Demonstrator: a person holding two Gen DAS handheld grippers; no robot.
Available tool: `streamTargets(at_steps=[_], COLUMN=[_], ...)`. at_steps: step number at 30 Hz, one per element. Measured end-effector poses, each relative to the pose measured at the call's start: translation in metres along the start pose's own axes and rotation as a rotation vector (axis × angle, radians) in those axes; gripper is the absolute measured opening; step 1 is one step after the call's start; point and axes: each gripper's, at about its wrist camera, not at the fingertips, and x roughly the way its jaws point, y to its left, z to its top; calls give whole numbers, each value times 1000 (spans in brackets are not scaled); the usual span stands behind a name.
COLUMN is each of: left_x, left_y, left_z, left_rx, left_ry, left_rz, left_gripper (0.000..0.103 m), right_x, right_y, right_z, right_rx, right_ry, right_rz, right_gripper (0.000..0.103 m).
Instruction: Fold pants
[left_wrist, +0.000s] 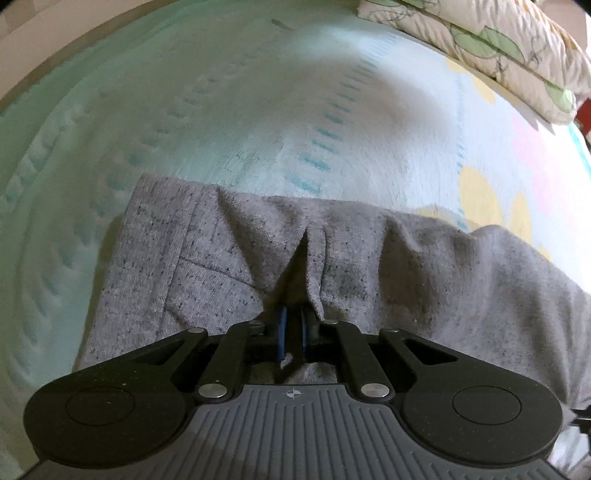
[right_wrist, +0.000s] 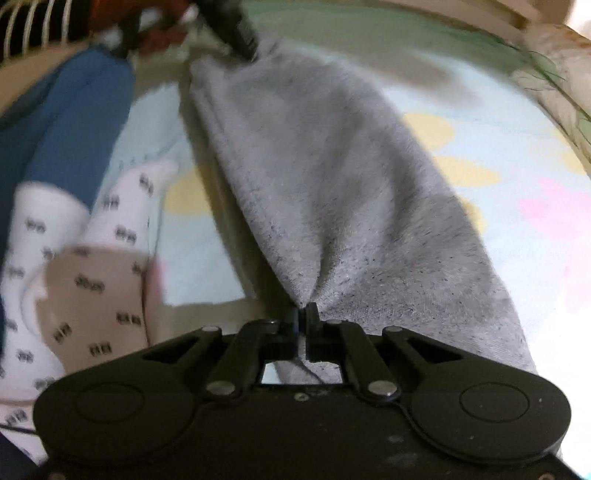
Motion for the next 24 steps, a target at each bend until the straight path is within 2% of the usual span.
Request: streamTargets(at_steps=[3, 6, 9, 11, 12, 15, 17, 19, 20, 24], left_x=[-13, -40, -56, -54, -50, -24, -5, 18, 18, 21], left_y=[-16, -40, -63, -78, -85, -105, -111, -109, -108, -102], left_z=[-3, -8, -7, -4, -4, -9, -19, -28, -34, -26], left_rx=[70, 156, 175, 171, 173, 183, 187, 181, 184, 167], left_ry=[-23, -115, -184, -203, -200, -142, -77, 2, -33, -15], left_rz=[65, 95, 28, -26, -43, -84, -110, -113, -118, -137], left_gripper=[9, 9, 9, 9, 9, 9, 9, 9, 9, 9], right_x=[25, 20, -4, -20, -26, -37, -33, -20, -13, 27], right_y=[12, 7, -17, -41, -53, -89, -105, -118, -125, -132], right_z=[2, 9, 17, 25, 29, 46, 59, 76, 83, 113], right_rx=[-55, -23, 105, 218, 276, 456, 525, 546, 553, 544], right_ry=[87, 80, 7, -68, -114, -252, -318, -338, -336, -307], right_rz=[1, 15, 78, 100, 104, 97, 87, 71, 75, 127], right_gripper=[8, 12, 13, 13, 15, 29, 49, 50, 53, 59])
